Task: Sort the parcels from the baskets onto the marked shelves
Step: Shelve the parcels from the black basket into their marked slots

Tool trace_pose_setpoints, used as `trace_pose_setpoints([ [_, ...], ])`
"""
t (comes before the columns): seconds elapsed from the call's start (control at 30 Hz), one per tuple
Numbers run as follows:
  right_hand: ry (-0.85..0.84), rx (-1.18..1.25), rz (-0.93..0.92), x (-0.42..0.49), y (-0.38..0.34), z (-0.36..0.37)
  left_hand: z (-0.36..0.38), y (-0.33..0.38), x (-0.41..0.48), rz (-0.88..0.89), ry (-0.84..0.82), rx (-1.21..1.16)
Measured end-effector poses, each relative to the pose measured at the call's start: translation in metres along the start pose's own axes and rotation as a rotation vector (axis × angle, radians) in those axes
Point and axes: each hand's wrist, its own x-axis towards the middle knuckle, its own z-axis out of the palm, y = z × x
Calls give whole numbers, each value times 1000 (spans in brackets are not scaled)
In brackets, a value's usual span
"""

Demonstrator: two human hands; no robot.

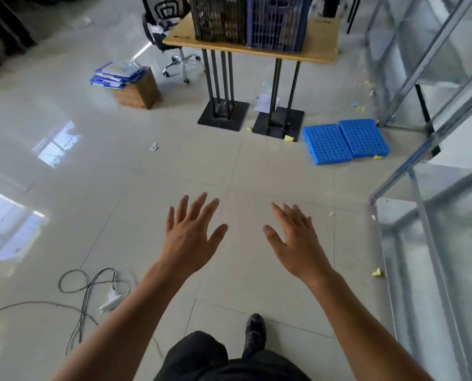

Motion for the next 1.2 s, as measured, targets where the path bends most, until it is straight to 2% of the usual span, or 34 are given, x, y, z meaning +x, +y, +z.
trace_pose_setpoints([
  [0.13,-32,8,-27,59,-8,-5,-8,-13,46,-59,39,-56],
  [0.33,-102,-22,-77,167,-30,3,-12,-69,130,-157,67,-105],
  [0.73,-90,-63,-72,397,-111,10,-60,-185,339,-153,92,-124],
  [0.9,-80,-23,-48,470,-128,-3,-83,-193,422,-133,79,-128],
  [1.2,-53,-19,-35,650,-107,-33,-97,-179,607,-74,33,-69],
])
